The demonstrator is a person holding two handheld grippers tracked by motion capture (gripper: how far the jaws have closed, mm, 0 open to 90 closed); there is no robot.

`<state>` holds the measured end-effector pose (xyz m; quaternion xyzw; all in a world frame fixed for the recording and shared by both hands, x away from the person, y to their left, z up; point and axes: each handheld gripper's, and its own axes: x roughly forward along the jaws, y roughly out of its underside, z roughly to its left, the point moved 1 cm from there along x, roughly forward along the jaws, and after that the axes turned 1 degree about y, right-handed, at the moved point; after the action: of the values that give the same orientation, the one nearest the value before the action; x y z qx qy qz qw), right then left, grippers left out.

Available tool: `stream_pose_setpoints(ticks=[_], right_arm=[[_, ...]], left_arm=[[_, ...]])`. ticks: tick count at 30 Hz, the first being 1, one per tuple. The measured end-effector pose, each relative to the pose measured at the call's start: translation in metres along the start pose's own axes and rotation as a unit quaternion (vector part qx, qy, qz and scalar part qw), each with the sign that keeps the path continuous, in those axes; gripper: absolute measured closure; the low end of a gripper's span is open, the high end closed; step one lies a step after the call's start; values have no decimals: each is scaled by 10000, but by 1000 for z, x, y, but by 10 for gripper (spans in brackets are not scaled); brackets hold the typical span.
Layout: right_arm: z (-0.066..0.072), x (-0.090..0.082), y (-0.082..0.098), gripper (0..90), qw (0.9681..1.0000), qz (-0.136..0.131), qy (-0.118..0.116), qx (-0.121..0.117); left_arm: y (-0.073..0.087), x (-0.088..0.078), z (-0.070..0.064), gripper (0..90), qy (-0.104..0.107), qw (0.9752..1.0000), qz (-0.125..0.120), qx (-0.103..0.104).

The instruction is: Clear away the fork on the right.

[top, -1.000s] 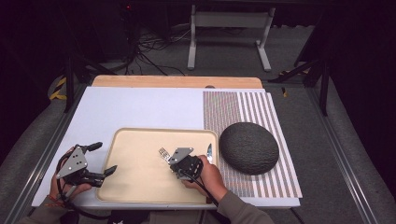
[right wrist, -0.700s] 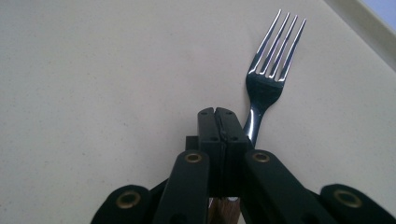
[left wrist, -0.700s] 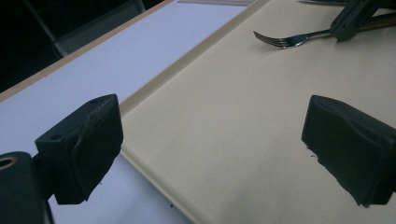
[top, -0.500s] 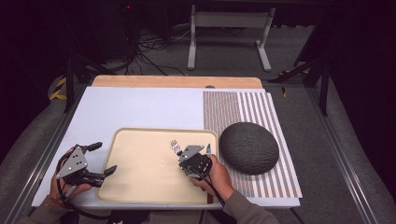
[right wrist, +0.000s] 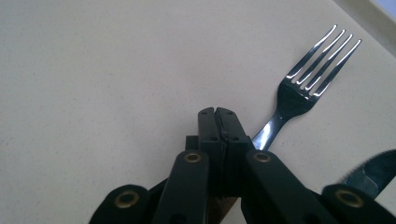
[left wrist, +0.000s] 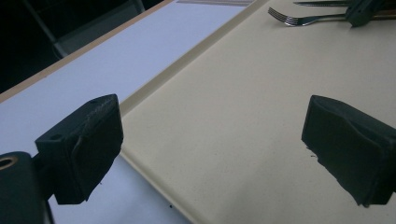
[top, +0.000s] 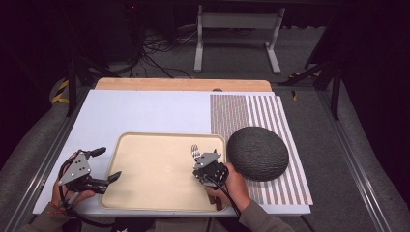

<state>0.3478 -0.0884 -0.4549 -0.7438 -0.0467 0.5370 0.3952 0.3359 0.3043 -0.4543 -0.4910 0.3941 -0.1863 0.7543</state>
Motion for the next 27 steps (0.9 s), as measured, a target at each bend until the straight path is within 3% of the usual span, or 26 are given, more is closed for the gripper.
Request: stream_pose_setpoints(ticks=[15,23,27], right_arm=[[-1,-12,15,900,9999,-4,62,84],[2,-16,21,900,9997,-107,207,-46],[1,-17,23,897,9997,-124,196,8]], left_arm=[[0,0,0,64,6,10000,0,5],[0,0,0,64,12,10000,2,10],[0,0,1,64,3,10000,63,34]])
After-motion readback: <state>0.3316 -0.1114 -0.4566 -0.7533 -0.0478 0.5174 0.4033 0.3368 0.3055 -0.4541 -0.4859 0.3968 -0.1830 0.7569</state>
